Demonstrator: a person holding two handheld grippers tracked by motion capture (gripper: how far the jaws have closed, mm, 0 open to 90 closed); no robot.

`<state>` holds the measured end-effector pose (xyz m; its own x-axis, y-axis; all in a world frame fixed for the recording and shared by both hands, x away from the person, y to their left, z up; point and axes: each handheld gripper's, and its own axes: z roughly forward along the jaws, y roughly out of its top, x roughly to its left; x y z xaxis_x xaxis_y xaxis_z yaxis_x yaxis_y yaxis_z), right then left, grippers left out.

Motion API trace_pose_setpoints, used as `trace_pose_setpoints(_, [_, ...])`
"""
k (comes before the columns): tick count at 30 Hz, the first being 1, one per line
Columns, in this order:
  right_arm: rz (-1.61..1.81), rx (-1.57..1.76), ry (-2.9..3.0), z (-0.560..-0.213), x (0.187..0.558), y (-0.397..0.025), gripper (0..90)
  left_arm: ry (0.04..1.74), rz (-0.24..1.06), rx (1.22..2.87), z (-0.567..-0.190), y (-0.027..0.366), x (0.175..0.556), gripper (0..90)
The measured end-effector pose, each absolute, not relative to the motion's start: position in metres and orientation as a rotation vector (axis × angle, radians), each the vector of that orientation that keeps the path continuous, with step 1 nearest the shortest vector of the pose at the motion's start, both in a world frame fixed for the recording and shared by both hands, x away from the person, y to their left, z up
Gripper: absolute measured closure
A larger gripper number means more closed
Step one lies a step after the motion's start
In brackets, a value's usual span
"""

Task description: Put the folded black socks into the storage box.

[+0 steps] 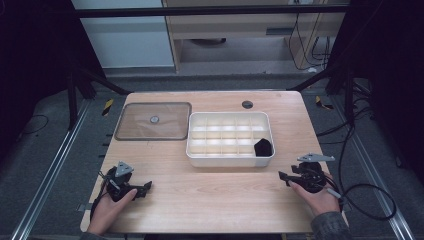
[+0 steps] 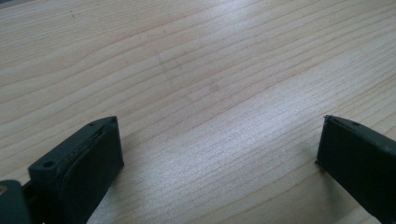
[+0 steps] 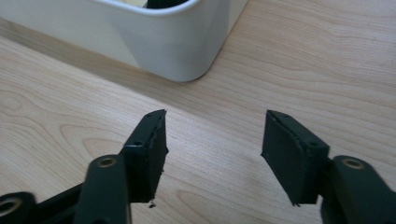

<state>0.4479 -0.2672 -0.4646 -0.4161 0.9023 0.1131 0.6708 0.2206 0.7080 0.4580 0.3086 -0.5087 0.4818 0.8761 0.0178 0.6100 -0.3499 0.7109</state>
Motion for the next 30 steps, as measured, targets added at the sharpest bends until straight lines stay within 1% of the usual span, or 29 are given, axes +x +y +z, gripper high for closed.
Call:
trace_pose_setpoints(7, [0.989,1.452,2.180,-0.478,0.448,-0.260,20.6,1.222,0.532,2.085,-0.509,0.309,0.458,0.0])
trace_pose_setpoints(11, [0.969,1.434,2.180,-0.485,0.447,-0.255,12.5,1.222,0.533,2.085,-0.509,0.309,0.458,0.0])
trace_pose_setpoints(17, [0.961,1.408,2.184,-0.495,0.448,-0.247,8.7,1.222,0.532,2.085,-0.509,0.309,0.458,0.0])
trace_pose_setpoints(30, [0.923,1.421,2.157,-0.504,0.454,-0.241,8.8,1.222,0.532,2.085,-0.509,0.309,0.458,0.0])
